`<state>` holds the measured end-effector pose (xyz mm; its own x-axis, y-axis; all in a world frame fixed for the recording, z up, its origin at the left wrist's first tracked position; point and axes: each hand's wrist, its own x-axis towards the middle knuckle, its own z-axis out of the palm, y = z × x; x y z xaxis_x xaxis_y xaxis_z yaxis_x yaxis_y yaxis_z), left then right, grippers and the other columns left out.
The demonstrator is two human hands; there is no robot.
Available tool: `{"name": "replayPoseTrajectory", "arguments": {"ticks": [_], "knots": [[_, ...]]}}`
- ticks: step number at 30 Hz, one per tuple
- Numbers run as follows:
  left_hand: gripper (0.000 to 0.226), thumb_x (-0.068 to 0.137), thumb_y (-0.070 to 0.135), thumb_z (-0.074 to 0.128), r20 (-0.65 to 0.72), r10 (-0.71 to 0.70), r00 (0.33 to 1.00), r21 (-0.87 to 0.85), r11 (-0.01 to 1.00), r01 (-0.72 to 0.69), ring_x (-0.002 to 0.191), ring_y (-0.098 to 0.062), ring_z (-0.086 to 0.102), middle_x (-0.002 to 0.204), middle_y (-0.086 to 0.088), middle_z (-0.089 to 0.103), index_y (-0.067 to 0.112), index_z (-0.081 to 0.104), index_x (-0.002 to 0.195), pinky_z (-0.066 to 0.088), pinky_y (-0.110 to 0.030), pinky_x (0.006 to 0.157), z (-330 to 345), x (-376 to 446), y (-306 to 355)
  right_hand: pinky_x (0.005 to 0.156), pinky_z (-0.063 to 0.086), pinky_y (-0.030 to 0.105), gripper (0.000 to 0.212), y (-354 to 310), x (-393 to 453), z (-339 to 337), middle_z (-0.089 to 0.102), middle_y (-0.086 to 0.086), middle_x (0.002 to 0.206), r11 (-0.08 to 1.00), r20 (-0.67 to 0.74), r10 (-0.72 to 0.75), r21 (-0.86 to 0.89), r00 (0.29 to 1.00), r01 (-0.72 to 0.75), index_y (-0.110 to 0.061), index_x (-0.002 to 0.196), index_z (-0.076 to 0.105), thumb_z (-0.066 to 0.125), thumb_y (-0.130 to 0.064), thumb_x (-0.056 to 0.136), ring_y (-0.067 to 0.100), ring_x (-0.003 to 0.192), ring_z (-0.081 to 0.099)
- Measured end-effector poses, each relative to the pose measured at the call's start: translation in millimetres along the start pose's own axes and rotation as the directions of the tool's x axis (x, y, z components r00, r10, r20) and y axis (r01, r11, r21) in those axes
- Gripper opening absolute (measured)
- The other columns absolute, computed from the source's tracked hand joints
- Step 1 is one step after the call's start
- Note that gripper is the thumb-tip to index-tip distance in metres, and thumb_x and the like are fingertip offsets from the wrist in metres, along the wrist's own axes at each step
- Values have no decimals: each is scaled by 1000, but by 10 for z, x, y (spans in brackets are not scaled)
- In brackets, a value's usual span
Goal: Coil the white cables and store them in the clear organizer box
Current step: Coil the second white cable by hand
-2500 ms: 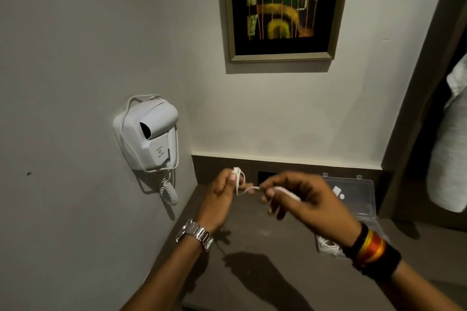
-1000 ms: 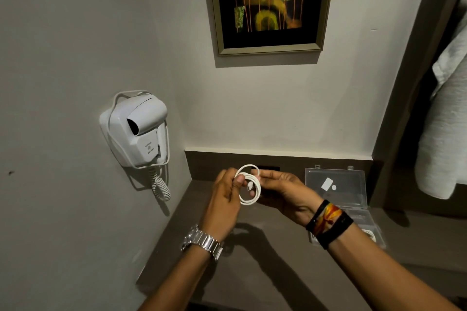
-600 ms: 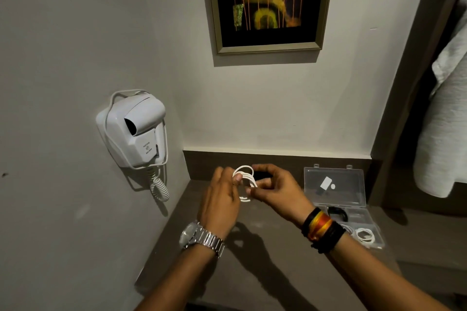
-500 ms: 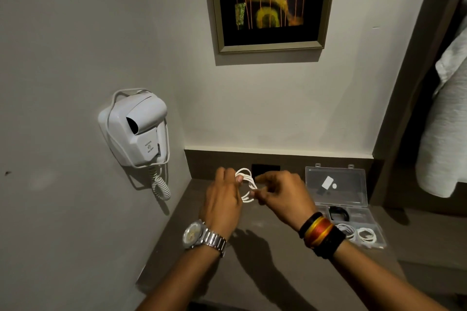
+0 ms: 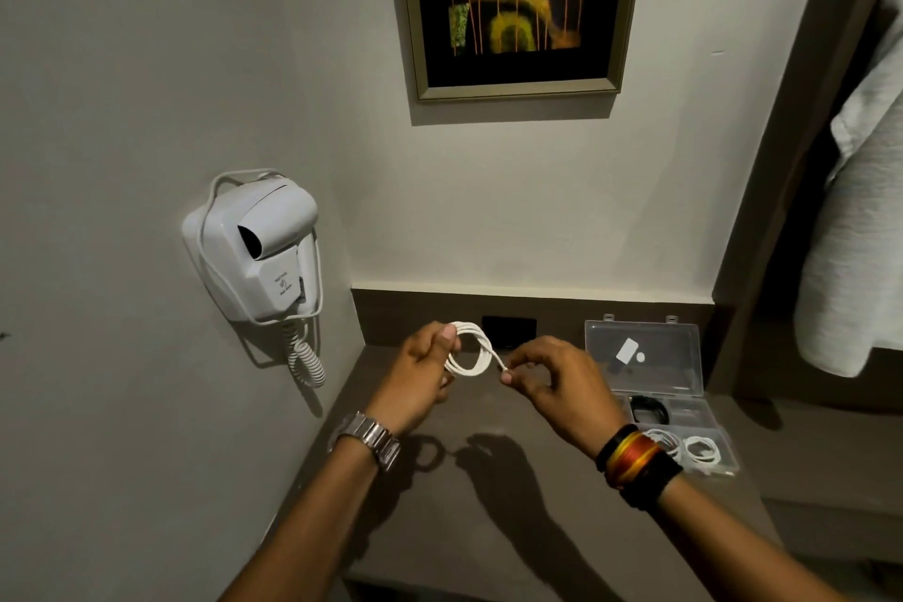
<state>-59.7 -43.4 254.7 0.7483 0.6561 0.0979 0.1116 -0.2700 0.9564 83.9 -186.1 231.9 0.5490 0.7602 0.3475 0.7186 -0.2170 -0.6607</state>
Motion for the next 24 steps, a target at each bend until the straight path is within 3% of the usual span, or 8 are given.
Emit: {"name": "replayPoseTrajectory", "arguments": {"ticks": [3,6,8,13,15,17,20,24], "knots": [[30,107,28,40,40,2,999,-202,979,6,50,-6,37,72,-9,40,10,53,87,28,-19,42,83,-25,-4,74,58,25,3,32,32,123,78,-1,86,889,9,152,435,988,-141,-16,87,81,82,-15,85,13,80,73],[30,107,26,38,21,-40,999,-304,952,44,48,-6,39,68,-6,41,10,52,85,29,-17,40,172,-23,-47,74,64,31,8,-11,48,198,80,16,86,559,156,247,783,956,-272,1,93,80,78,-1,86,25,77,75],[32,107,27,40,-51,-45,998,-255,967,31,47,-7,39,62,-1,44,12,54,82,29,-18,40,215,-28,-88,79,64,34,21,-45,42,216,80,24,96,391,269,249,851,930,-350,4,101,79,79,-6,83,28,84,76],[34,105,35,41,-232,88,969,117,991,-62,54,-11,42,61,6,49,15,57,82,34,-33,57,176,-52,-193,95,60,46,24,-48,19,205,76,26,114,181,458,154,858,876,-481,1,112,76,63,-11,96,29,100,76],[33,105,35,41,-276,182,944,260,960,-109,62,-14,52,71,3,57,16,58,84,40,-35,60,154,-60,-209,98,58,50,33,-62,10,191,75,22,119,167,470,117,859,875,-484,-1,116,75,70,-24,93,28,107,74],[31,106,34,42,-291,287,912,359,917,-174,73,-20,60,80,-2,63,16,59,87,48,-41,64,166,-77,-208,97,59,47,40,-117,-2,192,77,18,117,272,423,122,856,898,-440,-3,112,77,81,-33,86,26,107,74],[30,106,33,42,-278,359,891,404,885,-231,74,-20,61,81,-3,63,15,60,90,50,-42,65,198,-104,-229,99,59,44,35,-180,4,230,79,20,109,341,306,202,869,930,-360,-3,104,80,86,-23,76,31,106,75],[32,104,39,44,-177,87,980,125,990,-65,56,-12,47,63,3,53,17,63,91,38,-32,52,182,-46,-325,93,61,37,30,-163,29,293,79,21,110,314,264,200,895,943,-317,-4,112,77,79,-13,83,31,104,76]]}}
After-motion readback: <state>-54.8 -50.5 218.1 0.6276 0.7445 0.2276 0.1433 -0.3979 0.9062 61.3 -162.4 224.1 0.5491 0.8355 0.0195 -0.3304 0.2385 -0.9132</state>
